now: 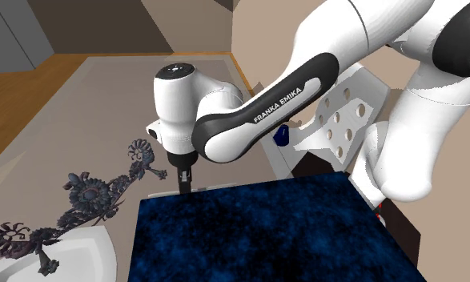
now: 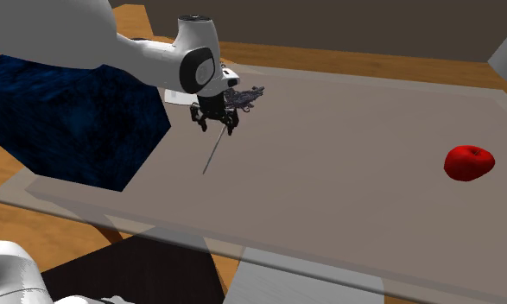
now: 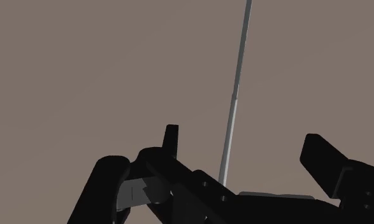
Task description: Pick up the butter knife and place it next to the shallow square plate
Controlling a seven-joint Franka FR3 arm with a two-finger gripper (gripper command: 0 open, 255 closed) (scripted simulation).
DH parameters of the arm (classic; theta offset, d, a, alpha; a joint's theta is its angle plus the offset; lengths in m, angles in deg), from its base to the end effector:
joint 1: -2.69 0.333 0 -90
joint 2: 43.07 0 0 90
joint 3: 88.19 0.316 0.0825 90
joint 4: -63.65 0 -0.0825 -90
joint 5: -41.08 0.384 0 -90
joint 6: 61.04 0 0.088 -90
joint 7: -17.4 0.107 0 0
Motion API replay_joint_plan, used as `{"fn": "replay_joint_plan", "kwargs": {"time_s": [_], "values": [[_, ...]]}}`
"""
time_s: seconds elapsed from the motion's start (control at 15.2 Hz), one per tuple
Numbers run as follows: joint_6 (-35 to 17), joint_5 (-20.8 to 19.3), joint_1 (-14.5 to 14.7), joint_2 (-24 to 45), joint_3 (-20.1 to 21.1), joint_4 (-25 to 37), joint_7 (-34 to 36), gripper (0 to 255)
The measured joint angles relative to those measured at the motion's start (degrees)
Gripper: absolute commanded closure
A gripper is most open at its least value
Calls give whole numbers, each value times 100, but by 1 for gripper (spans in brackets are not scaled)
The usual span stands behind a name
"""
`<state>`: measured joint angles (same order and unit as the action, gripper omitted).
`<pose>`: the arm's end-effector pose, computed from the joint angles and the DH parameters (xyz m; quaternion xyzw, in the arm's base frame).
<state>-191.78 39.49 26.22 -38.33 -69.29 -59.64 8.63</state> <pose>0.4107 0.3724 0.3692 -0.8981 -0.4391 -0.0241 0.0100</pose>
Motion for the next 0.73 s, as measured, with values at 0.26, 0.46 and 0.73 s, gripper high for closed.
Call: {"fn": "replay_joint_plan", "kwargs": {"time_s": [0.26, 0.46, 0.73], "values": [[366, 89, -5, -205, 12, 180, -45, 0], [635, 156, -21, -367, 4, 295, -107, 0], [682, 169, -24, -395, 2, 310, -118, 0]]}}
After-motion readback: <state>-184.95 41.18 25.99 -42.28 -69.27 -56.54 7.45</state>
